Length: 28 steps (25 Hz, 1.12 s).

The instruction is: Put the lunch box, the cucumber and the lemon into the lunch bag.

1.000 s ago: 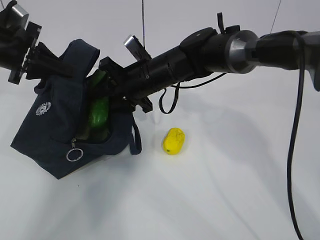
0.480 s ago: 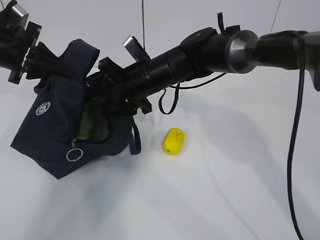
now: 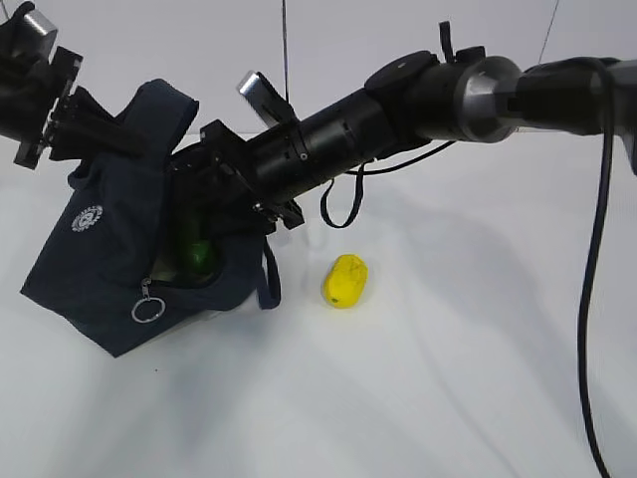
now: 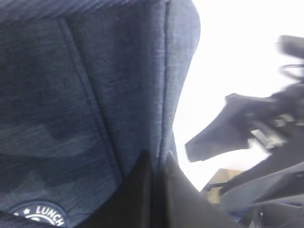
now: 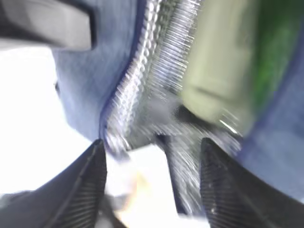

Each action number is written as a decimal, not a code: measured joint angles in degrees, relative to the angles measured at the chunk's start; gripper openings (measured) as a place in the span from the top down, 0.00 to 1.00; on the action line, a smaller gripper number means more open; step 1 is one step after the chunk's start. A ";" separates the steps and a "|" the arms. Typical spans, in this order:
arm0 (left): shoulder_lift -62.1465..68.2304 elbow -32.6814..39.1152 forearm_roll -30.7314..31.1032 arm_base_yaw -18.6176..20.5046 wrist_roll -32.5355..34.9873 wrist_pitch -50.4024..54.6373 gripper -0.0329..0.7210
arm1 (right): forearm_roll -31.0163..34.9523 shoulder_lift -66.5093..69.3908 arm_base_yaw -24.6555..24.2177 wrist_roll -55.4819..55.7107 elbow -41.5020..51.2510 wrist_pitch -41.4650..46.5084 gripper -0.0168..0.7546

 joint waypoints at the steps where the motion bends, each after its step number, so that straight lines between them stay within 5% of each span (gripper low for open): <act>1: 0.00 0.00 0.74 0.00 0.13 0.00 0.97 | -0.53 -0.21 -0.03 0.00 0.00 0.14 0.36; 7: 0.00 0.00 3.81 0.00 0.35 0.00 0.97 | -7.38 -4.07 -0.13 2.53 0.00 0.94 0.36; 21: 0.00 0.00 5.02 3.32 0.35 0.00 0.97 | -52.29 -12.22 -0.02 42.24 0.00 2.03 0.36; 28: 0.00 0.00 5.27 3.45 0.37 0.00 0.97 | -58.02 -10.85 0.33 53.73 0.00 1.48 0.36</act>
